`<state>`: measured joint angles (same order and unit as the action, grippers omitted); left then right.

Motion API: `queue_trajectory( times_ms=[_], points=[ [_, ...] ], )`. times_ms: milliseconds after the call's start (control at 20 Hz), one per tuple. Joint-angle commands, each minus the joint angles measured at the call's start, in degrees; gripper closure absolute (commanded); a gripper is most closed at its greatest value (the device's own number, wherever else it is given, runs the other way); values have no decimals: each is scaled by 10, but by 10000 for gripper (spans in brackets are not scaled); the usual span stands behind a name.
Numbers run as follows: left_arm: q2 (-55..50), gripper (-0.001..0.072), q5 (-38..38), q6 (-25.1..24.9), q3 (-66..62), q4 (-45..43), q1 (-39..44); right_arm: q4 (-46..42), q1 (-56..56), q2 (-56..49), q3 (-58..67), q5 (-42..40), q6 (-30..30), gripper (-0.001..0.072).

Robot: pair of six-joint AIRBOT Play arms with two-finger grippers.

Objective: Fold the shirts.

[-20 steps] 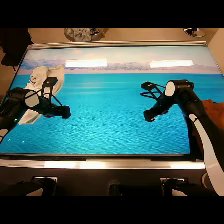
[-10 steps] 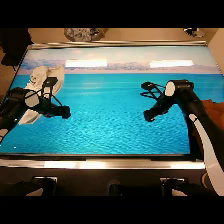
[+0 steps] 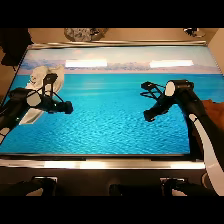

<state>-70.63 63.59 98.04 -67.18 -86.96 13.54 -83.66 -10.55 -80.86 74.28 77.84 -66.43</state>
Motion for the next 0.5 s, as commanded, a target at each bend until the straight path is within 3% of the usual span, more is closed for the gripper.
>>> queue_trajectory(
  times_ms=[0,150,300,450],
  points=[
    [-7,41,-95,-7,-24,5,-23,-1,-1,0,0,-11,0,83],
    [-48,33,-110,0,-145,-28,-122,-2,-1,0,0,-15,0,83],
    [-139,27,10,83,-294,-13,-288,-1,-1,0,0,-15,0,82],
    [-214,7,129,87,-333,112,-442,0,-1,0,0,-19,0,83]
  ],
)
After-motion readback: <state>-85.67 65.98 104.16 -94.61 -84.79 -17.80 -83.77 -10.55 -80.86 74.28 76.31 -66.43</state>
